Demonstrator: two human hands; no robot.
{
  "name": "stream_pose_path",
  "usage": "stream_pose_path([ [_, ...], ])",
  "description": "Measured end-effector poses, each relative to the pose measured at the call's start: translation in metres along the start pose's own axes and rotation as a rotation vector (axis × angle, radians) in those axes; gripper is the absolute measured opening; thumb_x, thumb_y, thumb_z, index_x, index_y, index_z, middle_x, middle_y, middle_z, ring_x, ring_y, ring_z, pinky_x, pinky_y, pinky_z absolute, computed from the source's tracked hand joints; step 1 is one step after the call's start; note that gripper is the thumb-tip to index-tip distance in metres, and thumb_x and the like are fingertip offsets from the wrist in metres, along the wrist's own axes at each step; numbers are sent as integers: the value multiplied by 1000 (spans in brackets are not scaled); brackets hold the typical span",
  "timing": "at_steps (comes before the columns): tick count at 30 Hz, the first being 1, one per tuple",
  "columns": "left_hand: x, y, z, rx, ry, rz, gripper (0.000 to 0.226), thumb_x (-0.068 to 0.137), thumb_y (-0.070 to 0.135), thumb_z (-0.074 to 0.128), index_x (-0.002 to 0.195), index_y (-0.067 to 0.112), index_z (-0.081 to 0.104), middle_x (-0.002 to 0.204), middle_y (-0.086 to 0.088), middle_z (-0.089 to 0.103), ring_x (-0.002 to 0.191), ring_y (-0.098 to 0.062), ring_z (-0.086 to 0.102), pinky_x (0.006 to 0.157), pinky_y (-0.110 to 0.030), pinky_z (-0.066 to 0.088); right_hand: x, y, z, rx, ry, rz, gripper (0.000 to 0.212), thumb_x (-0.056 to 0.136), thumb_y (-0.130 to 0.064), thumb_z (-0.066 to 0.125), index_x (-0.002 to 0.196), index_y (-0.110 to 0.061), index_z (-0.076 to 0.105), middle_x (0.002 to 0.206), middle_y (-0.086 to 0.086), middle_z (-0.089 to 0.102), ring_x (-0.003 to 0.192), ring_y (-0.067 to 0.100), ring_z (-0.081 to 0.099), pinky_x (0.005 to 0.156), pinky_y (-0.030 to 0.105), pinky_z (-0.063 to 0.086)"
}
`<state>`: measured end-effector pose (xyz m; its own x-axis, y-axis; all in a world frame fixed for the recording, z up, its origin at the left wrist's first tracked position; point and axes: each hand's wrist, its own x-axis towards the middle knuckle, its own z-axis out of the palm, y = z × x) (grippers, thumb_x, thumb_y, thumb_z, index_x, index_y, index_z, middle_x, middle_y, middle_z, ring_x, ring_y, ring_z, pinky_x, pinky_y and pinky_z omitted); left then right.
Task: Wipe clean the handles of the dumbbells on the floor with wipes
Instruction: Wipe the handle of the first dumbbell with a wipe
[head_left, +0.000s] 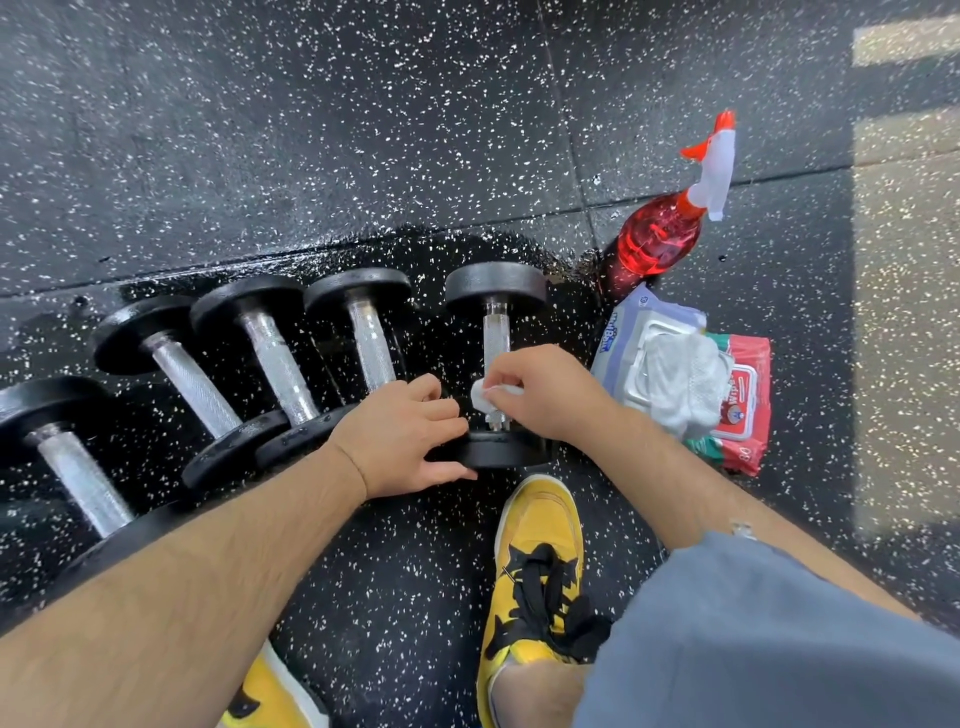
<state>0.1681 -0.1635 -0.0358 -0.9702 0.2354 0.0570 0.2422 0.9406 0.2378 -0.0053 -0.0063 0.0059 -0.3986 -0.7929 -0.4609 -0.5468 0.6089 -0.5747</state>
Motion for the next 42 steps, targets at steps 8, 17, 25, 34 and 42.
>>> stream_pose_path([
  [8, 1, 1, -2, 1, 24, 1, 57, 93, 73, 47, 91, 22, 73, 80, 13, 59, 87, -19, 50, 60, -32, 46, -7, 3, 3, 0, 87, 10, 5, 93, -20, 60, 91, -21, 64, 79, -10, 59, 79, 16, 56, 67, 31, 40],
  [17, 0, 1, -1, -5, 17, 4, 54, 92, 72, 52, 90, 22, 72, 80, 13, 58, 87, -19, 49, 60, -32, 45, -9, 11, -1, 8, -62, 110, 17, 95, -8, 54, 84, -20, 48, 82, -10, 57, 77, 13, 54, 66, 33, 47],
  [25, 0, 1, -1, -7, 12, 3, 52, 91, 71, 54, 88, 22, 70, 80, 12, 58, 87, -19, 48, 61, -30, 43, -6, 7, 2, 11, -12, 158, 21, 95, -8, 51, 82, -25, 46, 80, -12, 54, 75, 15, 54, 58, 32, 42],
  [34, 1, 2, -3, -12, 21, 3, 53, 91, 71, 53, 88, 21, 71, 79, 12, 58, 86, -19, 49, 60, -31, 45, 2, -2, -2, 110, 24, 70, 6, 91, -29, 65, 88, -28, 70, 73, -11, 61, 69, 5, 54, 65, 29, 46],
  [42, 1, 0, -2, -53, 14, -1, 53, 91, 71, 55, 91, 20, 72, 80, 11, 58, 86, -20, 49, 61, -37, 50, -5, -8, -2, 39, -317, 31, 19, 100, -30, 56, 97, -29, 75, 90, -15, 66, 91, 11, 60, 83, 30, 48],
])
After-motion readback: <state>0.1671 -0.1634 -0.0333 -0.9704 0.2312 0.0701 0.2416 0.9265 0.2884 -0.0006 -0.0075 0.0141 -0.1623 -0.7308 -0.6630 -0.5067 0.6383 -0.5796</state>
